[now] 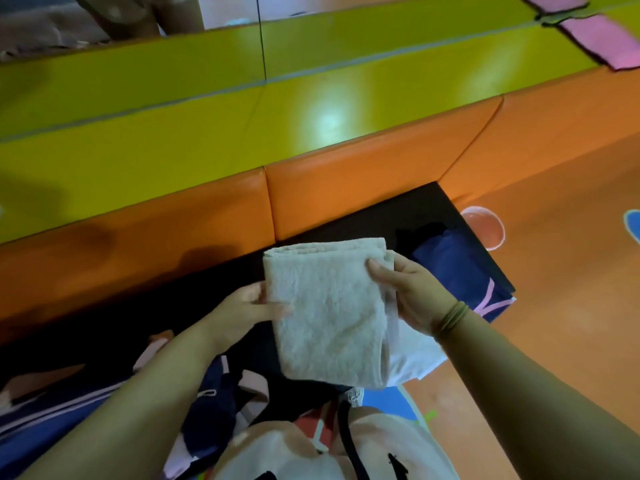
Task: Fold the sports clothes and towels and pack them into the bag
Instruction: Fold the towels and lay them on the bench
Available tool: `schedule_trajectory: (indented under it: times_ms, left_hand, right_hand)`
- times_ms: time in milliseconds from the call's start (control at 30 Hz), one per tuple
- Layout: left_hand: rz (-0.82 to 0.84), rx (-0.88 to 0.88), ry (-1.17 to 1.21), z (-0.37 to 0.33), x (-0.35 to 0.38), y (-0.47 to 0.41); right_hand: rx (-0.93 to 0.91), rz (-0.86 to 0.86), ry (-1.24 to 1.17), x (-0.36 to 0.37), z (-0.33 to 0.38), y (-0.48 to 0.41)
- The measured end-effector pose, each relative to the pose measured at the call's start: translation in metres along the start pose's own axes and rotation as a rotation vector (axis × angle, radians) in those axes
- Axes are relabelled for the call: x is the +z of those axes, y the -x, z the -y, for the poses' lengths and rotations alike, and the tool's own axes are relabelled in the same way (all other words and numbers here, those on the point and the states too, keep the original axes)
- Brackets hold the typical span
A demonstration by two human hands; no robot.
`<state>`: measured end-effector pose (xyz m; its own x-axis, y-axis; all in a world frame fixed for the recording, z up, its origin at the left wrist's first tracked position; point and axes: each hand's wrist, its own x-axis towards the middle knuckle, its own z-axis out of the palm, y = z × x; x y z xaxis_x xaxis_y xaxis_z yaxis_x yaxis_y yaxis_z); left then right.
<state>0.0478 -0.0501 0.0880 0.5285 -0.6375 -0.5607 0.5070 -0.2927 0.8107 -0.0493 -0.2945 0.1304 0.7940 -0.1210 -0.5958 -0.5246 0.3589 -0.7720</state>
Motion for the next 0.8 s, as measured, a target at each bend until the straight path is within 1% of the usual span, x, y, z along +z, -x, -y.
schedule_trajectory:
  times_ms: [33,100,167,233,300,400,433,467,533,567,600,633,733,800]
  left_hand:
    - [-0.001,-0.026,0.037,0.005,0.005,0.002]
    - [-0.126,-0.065,0.092,0.017,0.014,0.003]
    - [-0.248,-0.115,0.118,0.032,0.019,0.004]
    - [-0.323,-0.165,0.112,0.046,0.019,0.007]
    - [-0.401,-0.204,0.136,0.055,0.017,0.011]
    - [-0.503,-0.282,0.139,0.063,0.013,0.016]
    - [-0.501,-0.323,0.143,0.065,0.01,0.02]
    - [-0.456,-0.366,0.17,0.069,0.006,0.023]
    - [-0.29,-0.46,0.237,0.077,-0.003,0.032]
    - [-0.229,-0.489,0.243,0.079,-0.006,0.036]
    - [-0.206,-0.496,0.229,0.083,-0.009,0.037]
    - [-0.212,-0.484,0.213,0.087,-0.01,0.037]
    - [-0.31,-0.451,0.121,0.096,-0.011,0.033]
    - [-0.346,-0.44,0.009,0.099,-0.012,0.029]
  right_hand:
    - [0.051,-0.061,-0.017,0.002,-0.008,-0.002]
    - [0.147,-0.14,-0.019,0.004,-0.026,-0.006]
    - [0.208,-0.098,0.017,0.008,-0.042,-0.004]
    - [0.276,-0.025,0.133,0.014,-0.056,0.001]
    - [0.368,0.036,0.18,0.02,-0.07,0.003]
    - [0.494,0.004,0.205,0.031,-0.092,0.001]
    - [0.516,-0.028,0.227,0.034,-0.096,0.0]
    - [0.498,-0.066,0.25,0.036,-0.101,-0.001]
    - [0.434,-0.163,0.247,0.041,-0.108,-0.005]
    - [0.425,-0.2,0.226,0.043,-0.109,-0.007]
    - [0.433,-0.222,0.208,0.044,-0.112,-0.009]
    - [0.448,-0.223,0.213,0.046,-0.115,-0.011]
    - [0.491,-0.205,0.301,0.048,-0.122,-0.02]
    - [0.455,-0.187,0.393,0.048,-0.123,-0.026]
